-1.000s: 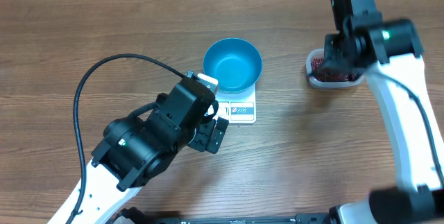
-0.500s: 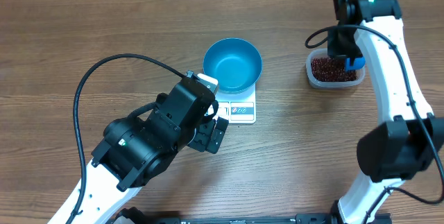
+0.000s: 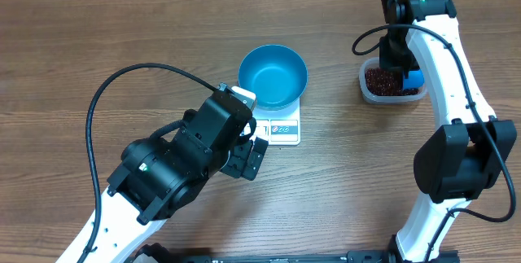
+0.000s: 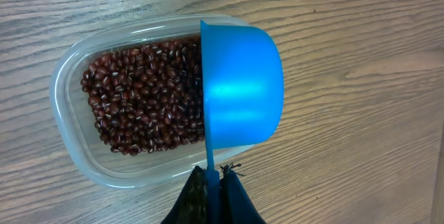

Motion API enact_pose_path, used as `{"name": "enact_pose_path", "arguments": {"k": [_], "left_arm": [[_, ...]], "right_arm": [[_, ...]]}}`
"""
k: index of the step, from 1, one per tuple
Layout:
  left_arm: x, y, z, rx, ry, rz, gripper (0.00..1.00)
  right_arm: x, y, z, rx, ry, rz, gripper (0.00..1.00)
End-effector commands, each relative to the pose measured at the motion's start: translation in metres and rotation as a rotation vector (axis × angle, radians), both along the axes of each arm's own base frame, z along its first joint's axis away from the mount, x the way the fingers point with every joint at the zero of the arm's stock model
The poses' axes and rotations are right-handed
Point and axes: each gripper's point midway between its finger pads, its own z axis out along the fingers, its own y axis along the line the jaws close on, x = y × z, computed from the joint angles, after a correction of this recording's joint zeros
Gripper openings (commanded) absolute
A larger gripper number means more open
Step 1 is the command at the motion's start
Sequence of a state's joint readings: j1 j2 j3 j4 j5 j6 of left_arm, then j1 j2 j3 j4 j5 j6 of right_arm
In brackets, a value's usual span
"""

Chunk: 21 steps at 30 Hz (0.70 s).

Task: Scoop item into bowl and weigh 150g on scale
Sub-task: 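Move the held scoop with the right gripper over the bean tub, then lower the scoop into the red beans with the right gripper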

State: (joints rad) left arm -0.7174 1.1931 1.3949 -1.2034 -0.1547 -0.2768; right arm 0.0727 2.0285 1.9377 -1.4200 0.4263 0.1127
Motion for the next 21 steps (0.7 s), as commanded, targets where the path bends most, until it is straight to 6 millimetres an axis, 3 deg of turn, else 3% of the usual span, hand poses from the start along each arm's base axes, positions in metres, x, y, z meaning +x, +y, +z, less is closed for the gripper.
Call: {"name": "enact_pose_path", "arguments": {"k": [1, 8, 21], "left_arm": [[0.003, 0.002, 0.01, -0.004, -0.036, -0.004, 1.0], [0.003, 0.002, 0.01, -0.004, -0.036, -0.004, 1.0], [0.003, 0.002, 0.01, -0.004, -0.036, -0.004, 1.0]], "right_arm": [[0.004, -0.005, 0.005, -0.025, -0.034, -0.021, 0.04], [-0.001, -0.003, -0.021, -0.02, 0.057, -0.022, 0.04], [-0.003, 0.016, -0.026, 0.035, 0.077, 0.011, 0.04]]}}
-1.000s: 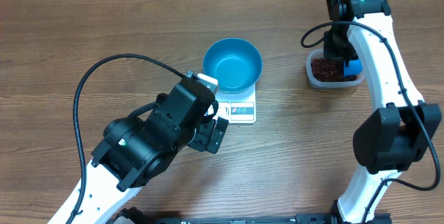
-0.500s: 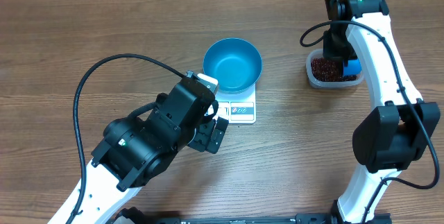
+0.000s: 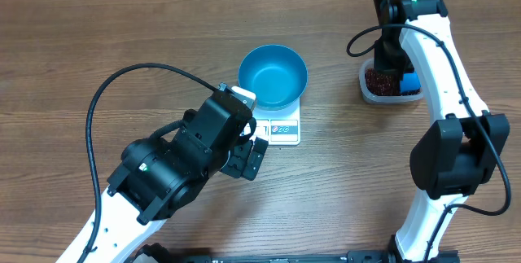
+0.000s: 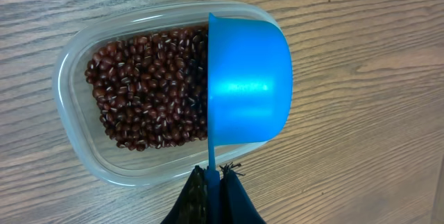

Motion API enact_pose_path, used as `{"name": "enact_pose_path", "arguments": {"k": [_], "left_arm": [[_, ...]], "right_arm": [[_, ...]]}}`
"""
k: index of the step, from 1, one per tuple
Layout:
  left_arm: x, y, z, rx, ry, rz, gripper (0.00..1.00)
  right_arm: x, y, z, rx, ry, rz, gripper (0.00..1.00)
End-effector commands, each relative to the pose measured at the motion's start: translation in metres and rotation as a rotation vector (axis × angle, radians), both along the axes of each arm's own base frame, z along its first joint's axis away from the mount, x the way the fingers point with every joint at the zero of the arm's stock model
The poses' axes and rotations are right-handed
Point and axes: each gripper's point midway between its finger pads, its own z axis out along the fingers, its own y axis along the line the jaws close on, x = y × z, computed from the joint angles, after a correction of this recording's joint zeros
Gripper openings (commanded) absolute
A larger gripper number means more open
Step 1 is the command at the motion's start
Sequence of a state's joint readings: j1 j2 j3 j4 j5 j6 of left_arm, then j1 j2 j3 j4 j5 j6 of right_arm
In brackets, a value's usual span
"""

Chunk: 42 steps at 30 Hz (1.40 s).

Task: Scoop item into bowl and weigh 150g on scale
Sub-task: 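Lower the scoop into the red beans with the right gripper, then tilt and drag the scoop through the beans to fill it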

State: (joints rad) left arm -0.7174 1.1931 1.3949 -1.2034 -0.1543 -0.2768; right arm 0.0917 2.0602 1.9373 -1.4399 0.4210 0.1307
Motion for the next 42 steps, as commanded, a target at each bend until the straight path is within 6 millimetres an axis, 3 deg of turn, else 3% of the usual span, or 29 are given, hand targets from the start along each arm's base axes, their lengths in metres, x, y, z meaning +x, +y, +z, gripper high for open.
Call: {"name": "enact_pose_path", "arguments": {"k": [1, 20, 35, 42], "left_arm": [[0.003, 0.002, 0.01, -0.004, -0.036, -0.004, 0.99], [0.003, 0.002, 0.01, -0.004, -0.036, -0.004, 1.0], [0.003, 0.002, 0.01, -0.004, -0.036, -0.004, 1.0], [0.003, 0.002, 0.01, -0.004, -0.036, -0.004, 0.99]], "right_arm": [[0.0, 0.01, -0.014, 0.046, 0.032, 0.008, 0.04], [-0.004, 0.046, -0.02, 0.156, 0.073, 0.104, 0.04], [-0.007, 0.035, -0.018, 0.097, 0.08, 0.075, 0.04], [-0.007, 0.037, -0.035, 0.103, 0.123, 0.073, 0.04]]}}
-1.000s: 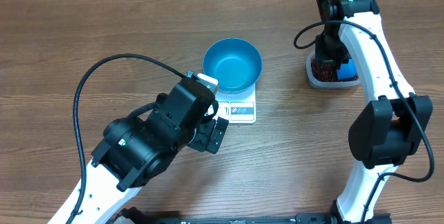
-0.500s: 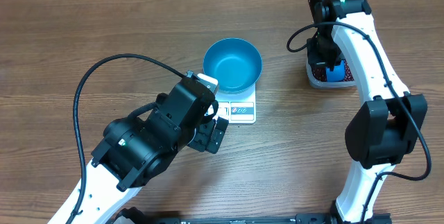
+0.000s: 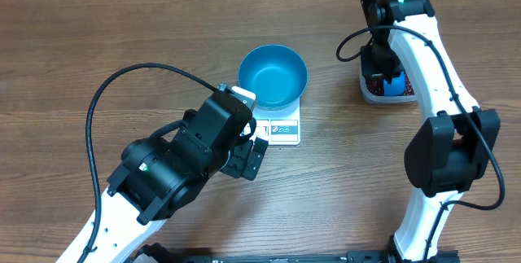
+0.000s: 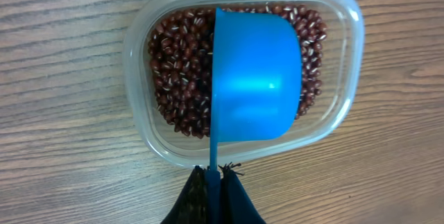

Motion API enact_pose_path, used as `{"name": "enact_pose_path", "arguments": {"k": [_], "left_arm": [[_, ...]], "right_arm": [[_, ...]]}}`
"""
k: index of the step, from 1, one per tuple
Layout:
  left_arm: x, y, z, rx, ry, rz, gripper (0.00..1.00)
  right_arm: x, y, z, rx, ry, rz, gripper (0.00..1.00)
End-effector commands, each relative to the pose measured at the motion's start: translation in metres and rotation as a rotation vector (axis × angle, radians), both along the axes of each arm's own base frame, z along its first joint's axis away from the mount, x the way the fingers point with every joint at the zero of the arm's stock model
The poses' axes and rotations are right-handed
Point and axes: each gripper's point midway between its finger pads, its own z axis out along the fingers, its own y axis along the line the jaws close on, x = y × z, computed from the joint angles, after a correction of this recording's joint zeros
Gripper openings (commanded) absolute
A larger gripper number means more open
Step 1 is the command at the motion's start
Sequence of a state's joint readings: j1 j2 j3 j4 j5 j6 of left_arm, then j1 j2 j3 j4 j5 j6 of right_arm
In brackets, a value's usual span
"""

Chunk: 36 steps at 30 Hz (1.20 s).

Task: Scoop item into bowl and weigh 150g on scale
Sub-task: 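Tilt and drag the scoop through the beans to fill it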

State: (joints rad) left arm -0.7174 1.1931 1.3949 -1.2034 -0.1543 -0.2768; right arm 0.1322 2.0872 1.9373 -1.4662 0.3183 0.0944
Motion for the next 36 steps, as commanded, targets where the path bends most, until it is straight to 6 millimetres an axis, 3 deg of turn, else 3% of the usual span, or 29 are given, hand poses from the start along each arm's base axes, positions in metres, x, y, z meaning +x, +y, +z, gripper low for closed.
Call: {"name": "enact_pose_path", "arguments": {"k": [1, 4, 17, 28, 36], "left_arm": [[0.003, 0.002, 0.01, -0.004, -0.036, -0.004, 1.0], [0.003, 0.002, 0.01, -0.004, -0.036, -0.004, 1.0], [0.003, 0.002, 0.01, -0.004, -0.036, -0.004, 1.0], [0.003, 0.002, 0.01, -0.004, -0.036, -0.004, 1.0], [0.003, 0.002, 0.01, -0.004, -0.036, -0.004, 1.0]], "right_arm": [[-0.001, 0.005, -0.021, 0.011, 0.055, -0.003, 0.04], [-0.002, 0.009, -0.031, 0.034, 0.08, -0.005, 0.04], [-0.005, 0.032, -0.035, 0.168, 0.104, 0.021, 0.04], [-0.005, 0.021, -0.031, 0.264, 0.098, -0.04, 0.04], [-0.001, 0.024, -0.018, 0.479, 0.065, 0.02, 0.04]]}}
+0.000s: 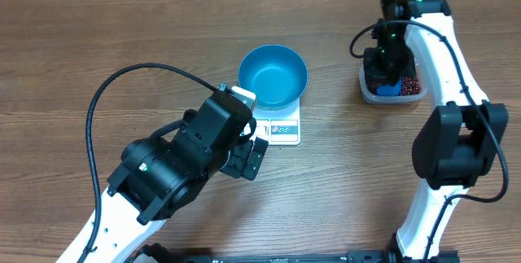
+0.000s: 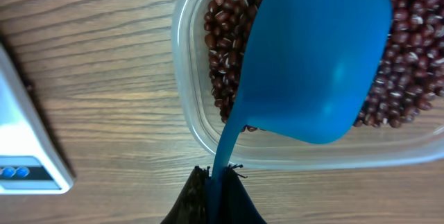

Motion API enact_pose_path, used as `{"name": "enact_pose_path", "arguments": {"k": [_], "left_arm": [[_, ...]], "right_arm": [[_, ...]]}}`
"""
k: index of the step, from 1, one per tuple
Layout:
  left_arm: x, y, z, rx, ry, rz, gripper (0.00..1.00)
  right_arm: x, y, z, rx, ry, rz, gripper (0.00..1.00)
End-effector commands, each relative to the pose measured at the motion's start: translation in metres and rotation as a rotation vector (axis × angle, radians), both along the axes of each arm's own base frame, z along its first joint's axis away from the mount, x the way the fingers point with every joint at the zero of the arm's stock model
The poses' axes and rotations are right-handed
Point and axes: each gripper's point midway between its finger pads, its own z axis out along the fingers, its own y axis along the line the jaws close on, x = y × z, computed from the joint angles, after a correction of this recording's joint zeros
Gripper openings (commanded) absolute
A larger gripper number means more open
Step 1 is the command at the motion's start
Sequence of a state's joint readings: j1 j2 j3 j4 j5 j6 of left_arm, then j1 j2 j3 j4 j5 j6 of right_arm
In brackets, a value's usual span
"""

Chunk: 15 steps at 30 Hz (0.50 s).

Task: Scoop item into bowl and weigh 150g on scale
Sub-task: 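Tilt and drag the scoop through the beans to fill it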

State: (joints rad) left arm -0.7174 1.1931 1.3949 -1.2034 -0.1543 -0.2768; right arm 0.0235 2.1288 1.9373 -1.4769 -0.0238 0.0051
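A blue scoop is held by its handle in my right gripper, which is shut on it. The scoop's cup is tilted down into the clear tub of red beans, its back toward the camera. From overhead the scoop shows low in the bean tub at the right. The blue bowl stands on the white scale at mid-table, with nothing in it. My left gripper hovers by the scale's front left corner; its jaws cannot be made out.
The scale's corner with blue buttons sits left of the tub in the right wrist view. A black cable loops over the table's left side. The right arm reaches along the right edge.
The right gripper has swung the scoop from lying level over the tub's middle to tilted down into the beans, at the tub's near left side. The left arm is unchanged.
The scoop was first held over the tub's right rim, cup on its side. It then stood a little further over the beans, then centred over the tub. Now it is tipped into the beans. The bowl and the left arm have not changed.
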Motion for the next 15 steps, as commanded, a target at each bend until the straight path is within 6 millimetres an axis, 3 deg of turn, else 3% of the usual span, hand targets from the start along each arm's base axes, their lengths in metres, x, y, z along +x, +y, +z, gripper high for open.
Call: {"name": "enact_pose_path", "arguments": {"k": [1, 15], "left_arm": [[0.003, 0.002, 0.01, -0.004, -0.036, -0.004, 0.99], [0.003, 0.002, 0.01, -0.004, -0.036, -0.004, 1.0]], "right_arm": [[0.006, 0.01, 0.006, 0.16, -0.037, 0.025, 0.04], [0.006, 0.0, 0.013, 0.252, -0.054, 0.031, 0.04]]}}
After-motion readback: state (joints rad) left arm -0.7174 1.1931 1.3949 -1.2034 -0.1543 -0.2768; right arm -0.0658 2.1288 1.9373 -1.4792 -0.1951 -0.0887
